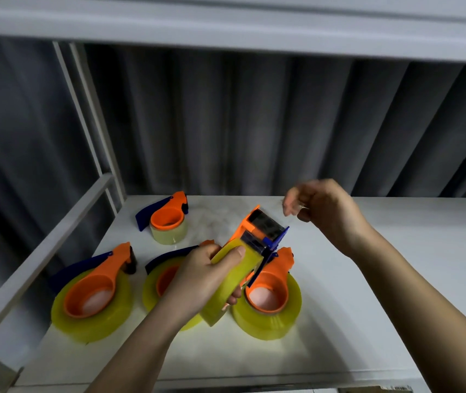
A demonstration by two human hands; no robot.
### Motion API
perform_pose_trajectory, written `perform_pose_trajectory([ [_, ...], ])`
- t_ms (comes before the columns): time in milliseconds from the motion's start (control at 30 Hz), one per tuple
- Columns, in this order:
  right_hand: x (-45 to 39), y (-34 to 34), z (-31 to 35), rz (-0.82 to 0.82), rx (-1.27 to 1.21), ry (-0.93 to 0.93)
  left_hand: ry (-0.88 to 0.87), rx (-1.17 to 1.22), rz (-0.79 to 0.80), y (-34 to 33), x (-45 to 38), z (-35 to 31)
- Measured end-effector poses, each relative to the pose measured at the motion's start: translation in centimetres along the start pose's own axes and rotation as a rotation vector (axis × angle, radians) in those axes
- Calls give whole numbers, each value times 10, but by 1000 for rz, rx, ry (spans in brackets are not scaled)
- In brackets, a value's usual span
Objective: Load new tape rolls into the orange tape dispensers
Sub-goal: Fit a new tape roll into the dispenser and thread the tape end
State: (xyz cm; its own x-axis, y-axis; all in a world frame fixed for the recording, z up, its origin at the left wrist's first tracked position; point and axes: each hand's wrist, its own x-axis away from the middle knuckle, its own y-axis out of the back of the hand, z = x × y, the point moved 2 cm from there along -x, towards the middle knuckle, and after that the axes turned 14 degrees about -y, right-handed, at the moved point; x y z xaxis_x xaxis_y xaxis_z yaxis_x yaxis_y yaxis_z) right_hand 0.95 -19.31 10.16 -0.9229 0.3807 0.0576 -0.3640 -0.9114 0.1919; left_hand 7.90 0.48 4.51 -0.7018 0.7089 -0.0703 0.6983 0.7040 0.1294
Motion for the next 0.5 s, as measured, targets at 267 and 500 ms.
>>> perform_pose_trajectory([
  [267,7,11,-3,-190,344,97,-36,-54,-3,-16,-4,5],
  [500,8,11,-15,-373,268,73,-46,-50,-41,-24,-6,6],
])
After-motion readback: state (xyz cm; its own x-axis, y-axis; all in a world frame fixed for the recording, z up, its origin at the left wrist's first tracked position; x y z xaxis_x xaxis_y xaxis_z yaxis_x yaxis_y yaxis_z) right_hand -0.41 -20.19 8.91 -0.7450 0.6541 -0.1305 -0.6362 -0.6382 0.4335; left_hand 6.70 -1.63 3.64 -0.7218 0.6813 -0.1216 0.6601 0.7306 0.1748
